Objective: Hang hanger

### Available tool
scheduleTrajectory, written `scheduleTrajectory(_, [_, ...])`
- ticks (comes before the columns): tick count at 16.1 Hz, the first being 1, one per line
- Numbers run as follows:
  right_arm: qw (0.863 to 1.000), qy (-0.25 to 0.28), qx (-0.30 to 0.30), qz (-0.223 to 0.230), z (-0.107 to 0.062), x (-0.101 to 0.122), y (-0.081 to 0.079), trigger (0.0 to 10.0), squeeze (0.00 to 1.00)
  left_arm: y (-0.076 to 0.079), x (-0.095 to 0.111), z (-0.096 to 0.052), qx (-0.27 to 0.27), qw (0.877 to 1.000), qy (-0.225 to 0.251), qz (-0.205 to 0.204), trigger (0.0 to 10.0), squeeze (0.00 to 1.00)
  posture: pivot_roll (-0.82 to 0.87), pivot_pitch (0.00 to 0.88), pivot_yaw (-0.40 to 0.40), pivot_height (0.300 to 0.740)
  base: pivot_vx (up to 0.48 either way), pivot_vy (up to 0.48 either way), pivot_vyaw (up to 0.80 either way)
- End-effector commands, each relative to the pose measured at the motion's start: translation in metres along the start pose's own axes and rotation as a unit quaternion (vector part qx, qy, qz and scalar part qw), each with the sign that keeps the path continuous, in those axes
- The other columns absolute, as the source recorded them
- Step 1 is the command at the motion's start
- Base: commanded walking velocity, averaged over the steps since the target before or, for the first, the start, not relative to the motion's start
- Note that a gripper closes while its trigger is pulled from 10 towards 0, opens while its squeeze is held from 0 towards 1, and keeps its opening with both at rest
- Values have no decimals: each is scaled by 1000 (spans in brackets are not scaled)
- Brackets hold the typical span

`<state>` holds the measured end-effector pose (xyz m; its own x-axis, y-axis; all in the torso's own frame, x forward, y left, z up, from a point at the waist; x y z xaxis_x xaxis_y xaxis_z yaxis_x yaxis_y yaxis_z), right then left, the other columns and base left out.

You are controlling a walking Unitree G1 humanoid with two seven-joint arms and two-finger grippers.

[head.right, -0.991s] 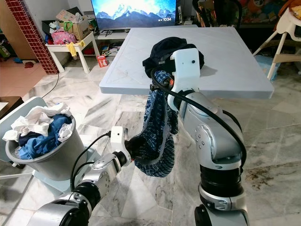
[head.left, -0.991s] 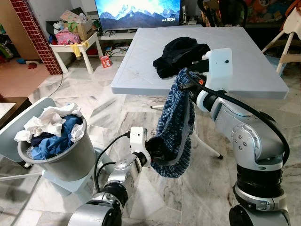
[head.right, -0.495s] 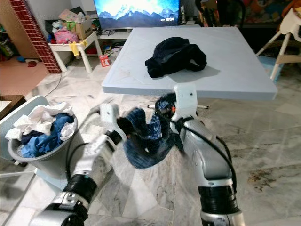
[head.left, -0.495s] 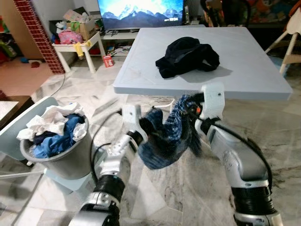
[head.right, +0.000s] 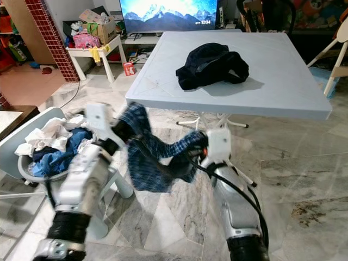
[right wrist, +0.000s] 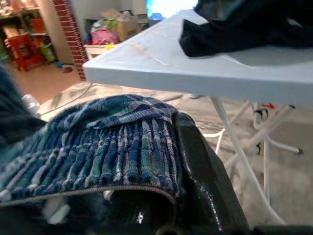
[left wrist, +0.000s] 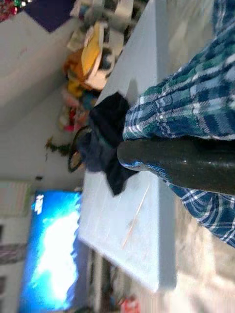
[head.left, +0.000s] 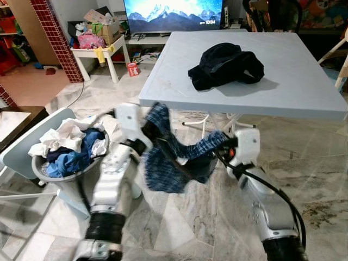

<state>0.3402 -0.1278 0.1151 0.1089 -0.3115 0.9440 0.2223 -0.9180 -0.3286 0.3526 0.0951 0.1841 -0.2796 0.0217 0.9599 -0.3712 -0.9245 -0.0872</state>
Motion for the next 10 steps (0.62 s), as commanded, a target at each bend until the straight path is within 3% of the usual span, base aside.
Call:
scheduleTrajectory(1, [1000,1,-15,13,-1,-4,5,0,0,-9,9,-7,27,999,10,32,0,0,-69,0,85,740,0,0,0])
scheduleTrajectory(2, [999,-4,-31,20,-4,-9,10,0,0,-15,13,-14,44,998,8,53,0,0,-67,0,83,740,0,0,0])
scheduleTrajectory(5, [997,-20,-64,41,-10,-18,25,0,0,-25,9,-29,52,996,-26,60,0,0,-54,0,75,740,0,0,0])
scheduleTrajectory(6, [995,-37,-78,43,-12,-25,31,1725,0,-22,-7,-39,34,995,-73,54,0,0,-51,0,71,740,0,0,0])
scheduleTrajectory(7, [995,-44,-81,40,-12,-28,33,2157,0,-21,-11,-42,30,994,-85,57,0,0,-51,3,69,740,0,0,0])
scheduleTrajectory(8, [995,-45,-76,39,-12,-29,31,4510,0,-14,-17,-47,22,994,-94,47,0,0,-56,6,69,740,0,0,0])
scheduleTrajectory(9, [996,-51,-66,38,-12,-29,28,10000,0,-6,-24,-50,6,993,-109,42,0,0,-59,6,69,740,0,0,0])
scheduleTrajectory(10, [996,-57,-70,30,-11,-30,26,10000,0,2,-29,-50,-5,992,-122,28,0,0,-66,7,69,740,0,0,0])
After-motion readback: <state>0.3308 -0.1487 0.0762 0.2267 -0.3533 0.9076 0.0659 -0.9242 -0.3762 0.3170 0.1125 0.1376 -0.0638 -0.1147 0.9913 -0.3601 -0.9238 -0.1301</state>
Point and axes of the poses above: a point about 5 cm out from each wrist's last joint towards the gripper, its own z axis pointing out of the wrist towards the gripper, its own x axis along the axis of the wrist's last joint, y = z × x, the point moved 3 cm from there along z, pointing out of the wrist towards the gripper, and after that the axes turned 14 degrees about z, right-handed, at the moved point
